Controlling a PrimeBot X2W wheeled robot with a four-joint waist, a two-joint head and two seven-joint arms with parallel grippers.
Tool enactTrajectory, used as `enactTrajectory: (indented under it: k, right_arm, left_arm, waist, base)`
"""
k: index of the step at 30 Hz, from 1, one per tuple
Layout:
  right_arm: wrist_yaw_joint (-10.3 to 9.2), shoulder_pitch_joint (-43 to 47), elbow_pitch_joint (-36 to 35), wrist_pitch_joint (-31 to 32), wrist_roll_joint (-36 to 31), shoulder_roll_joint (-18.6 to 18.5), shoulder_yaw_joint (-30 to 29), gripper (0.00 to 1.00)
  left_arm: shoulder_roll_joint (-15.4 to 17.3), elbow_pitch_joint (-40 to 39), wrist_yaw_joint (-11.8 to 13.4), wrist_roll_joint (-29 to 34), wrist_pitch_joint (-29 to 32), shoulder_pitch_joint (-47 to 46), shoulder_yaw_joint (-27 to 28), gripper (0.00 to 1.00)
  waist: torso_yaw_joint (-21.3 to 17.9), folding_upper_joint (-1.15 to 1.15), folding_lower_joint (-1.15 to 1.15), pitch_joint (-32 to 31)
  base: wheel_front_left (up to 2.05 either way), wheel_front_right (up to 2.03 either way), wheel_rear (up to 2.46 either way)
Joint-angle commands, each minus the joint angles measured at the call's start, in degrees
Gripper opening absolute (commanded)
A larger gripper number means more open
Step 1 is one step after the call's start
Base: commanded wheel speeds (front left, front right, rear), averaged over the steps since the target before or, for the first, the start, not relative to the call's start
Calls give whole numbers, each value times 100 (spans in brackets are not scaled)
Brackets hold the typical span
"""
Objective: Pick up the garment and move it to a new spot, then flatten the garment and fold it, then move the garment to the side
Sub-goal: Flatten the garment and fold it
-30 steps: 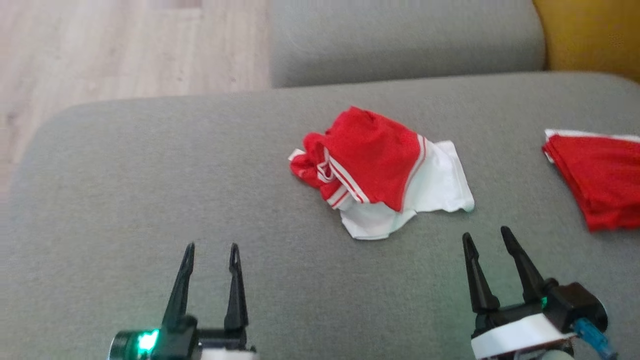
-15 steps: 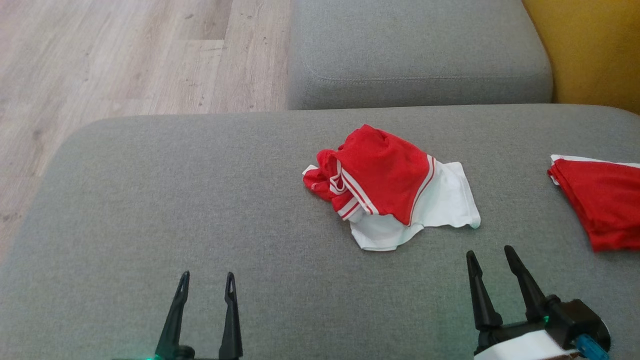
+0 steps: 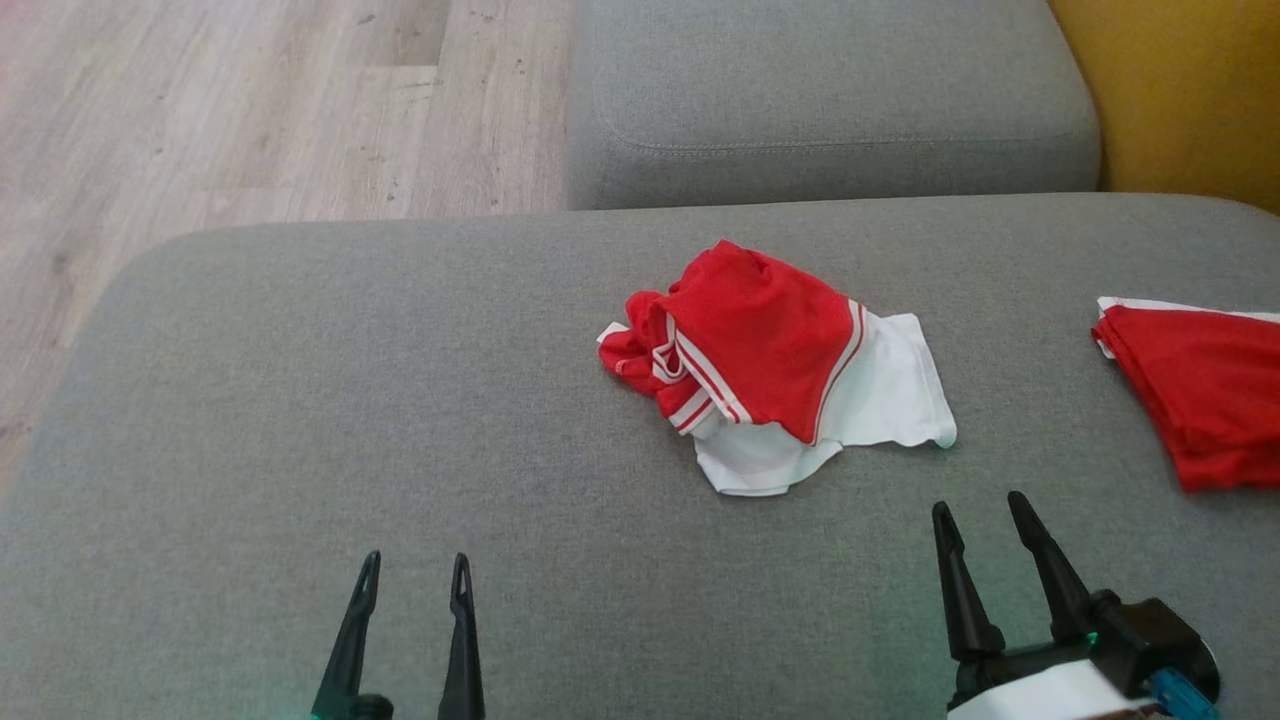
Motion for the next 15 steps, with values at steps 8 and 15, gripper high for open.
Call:
enactTrajectory:
  k: [8,15]
  right_arm:
    - [-4,-254,-204,-14,-10,-23,184,100]
    - [-4,-391,-265,-14,-17,-54,355,100]
  left_arm:
    - [-79,199,-231,-105,-54,-414,-81,100]
    - [-91,1115,-821,-578,-54,-1191,-605,100]
  waist:
    - [-118,0,-1,160]
    - [-392,0,-1,530]
  base:
    - [0,0,0]
    - [0,0,0]
